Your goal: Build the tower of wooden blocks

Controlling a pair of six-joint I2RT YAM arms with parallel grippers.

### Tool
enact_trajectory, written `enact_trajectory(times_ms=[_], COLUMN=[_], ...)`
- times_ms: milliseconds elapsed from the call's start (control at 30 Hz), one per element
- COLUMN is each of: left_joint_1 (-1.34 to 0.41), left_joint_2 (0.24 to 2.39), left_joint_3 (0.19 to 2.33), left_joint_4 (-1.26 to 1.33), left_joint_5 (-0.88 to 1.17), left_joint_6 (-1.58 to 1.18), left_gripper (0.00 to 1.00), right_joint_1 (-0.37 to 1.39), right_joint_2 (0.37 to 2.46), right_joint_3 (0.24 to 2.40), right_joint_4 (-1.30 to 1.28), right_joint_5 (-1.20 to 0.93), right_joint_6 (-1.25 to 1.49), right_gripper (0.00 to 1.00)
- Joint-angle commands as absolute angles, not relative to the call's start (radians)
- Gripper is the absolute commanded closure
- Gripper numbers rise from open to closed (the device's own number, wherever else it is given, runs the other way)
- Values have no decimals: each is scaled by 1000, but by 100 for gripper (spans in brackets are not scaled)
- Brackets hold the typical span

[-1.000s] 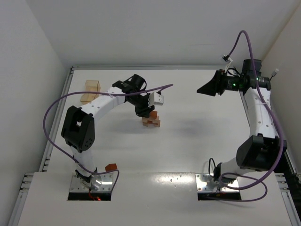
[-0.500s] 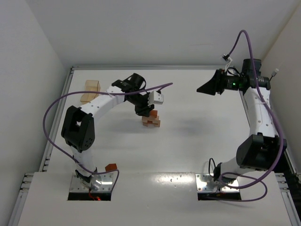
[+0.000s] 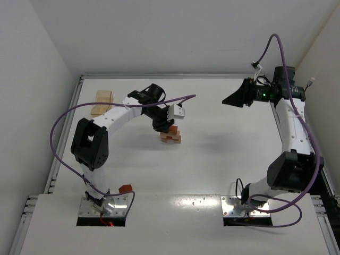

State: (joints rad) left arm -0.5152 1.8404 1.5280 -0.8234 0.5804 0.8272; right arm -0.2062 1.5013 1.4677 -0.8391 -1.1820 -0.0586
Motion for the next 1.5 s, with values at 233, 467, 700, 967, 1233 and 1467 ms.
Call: enact_trajectory(times_ms=[233,467,700,967,1233,1467], left_joint_1=[-494,-494,-494,-462,-462,-453], left_joint_2=[1858,1858,1858,1732,1534,1304], left_joint_3=[1543,1534,1534,1493,1402,1273], left_joint_4=[-825,-825,-825,-730,-692,-862], left_joint_5=[607,598,589,664,641,483], left_joint_6=[850,859,859,770,675,664], left_gripper=[74,60,47,46,46,39], right_joint_1=[-199,-199,-199,-199,-190,-169], right_joint_2=[1511,1520,1529,1529,1529,1497], right_joint_3=[1476,1494,1494,1503,1588,1539], right_joint_4=[-804,-804,-795,-828,-989,-1022], right_joint_5=[-1216,-1216,-1216,-1137,-868,-787], right_joint_6=[-51,-51,-51,-99,-360,-482], right_gripper=[46,46,46,46,40,34])
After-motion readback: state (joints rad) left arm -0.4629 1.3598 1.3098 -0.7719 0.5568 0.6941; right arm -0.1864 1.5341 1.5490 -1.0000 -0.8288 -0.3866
